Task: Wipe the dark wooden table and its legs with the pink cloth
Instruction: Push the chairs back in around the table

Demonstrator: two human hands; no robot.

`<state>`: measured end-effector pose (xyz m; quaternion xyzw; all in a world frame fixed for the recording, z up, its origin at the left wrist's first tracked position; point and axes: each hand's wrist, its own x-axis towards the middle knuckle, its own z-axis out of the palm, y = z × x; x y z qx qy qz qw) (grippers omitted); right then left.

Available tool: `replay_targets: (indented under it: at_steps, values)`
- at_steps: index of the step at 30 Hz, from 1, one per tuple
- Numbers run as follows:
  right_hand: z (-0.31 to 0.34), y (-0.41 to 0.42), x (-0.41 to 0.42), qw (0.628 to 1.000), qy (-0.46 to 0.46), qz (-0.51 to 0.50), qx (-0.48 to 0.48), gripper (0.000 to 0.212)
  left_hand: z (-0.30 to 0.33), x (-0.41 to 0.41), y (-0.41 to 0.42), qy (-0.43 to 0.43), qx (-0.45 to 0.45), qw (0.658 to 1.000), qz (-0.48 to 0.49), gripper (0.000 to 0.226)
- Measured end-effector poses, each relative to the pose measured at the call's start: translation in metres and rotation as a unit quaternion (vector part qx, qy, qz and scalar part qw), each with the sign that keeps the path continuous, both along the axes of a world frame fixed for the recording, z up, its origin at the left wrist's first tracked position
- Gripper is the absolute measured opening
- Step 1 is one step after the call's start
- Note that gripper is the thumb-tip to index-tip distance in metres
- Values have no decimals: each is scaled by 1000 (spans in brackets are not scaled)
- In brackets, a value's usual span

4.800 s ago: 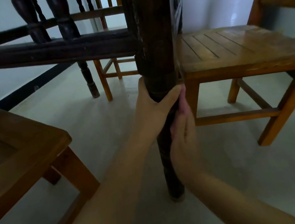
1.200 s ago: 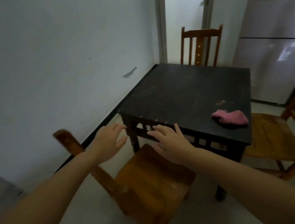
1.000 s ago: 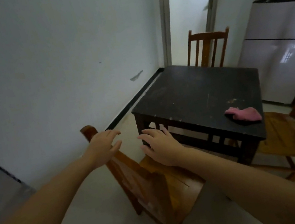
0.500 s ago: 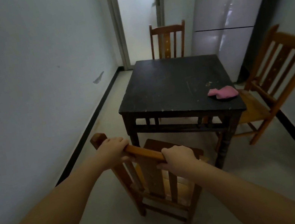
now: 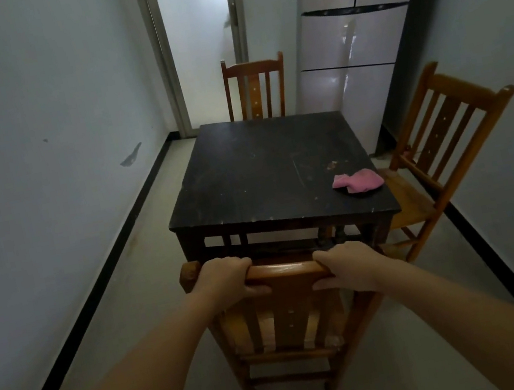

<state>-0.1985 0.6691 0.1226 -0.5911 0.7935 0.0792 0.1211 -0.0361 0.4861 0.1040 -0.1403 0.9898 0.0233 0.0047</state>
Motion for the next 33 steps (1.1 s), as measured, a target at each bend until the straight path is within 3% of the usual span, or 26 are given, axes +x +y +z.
replay_targets:
  at_steps: [17, 23, 26, 29, 33]
  values:
    - [-7, -103, -117, 997, -8, 74, -36, 37, -8, -103, -97, -40, -16, 997, 58, 50]
    - [-4, -115, -120, 998, -18, 62, -8, 36, 0, -110, -102, -99, 21, 989, 104, 49]
    - [8, -119, -117, 997, -17, 41, 62, 43, 9, -109, -95, -122, -1, 985, 123, 54]
    - [28, -136, -110, 992, -78, -5, 100, 64, 26, -93, -89, -73, -46, 991, 105, 61]
    - [47, -194, -75, 993, -70, 31, -93, 59, 60, -39, -113, 87, -36, 985, 141, 58]
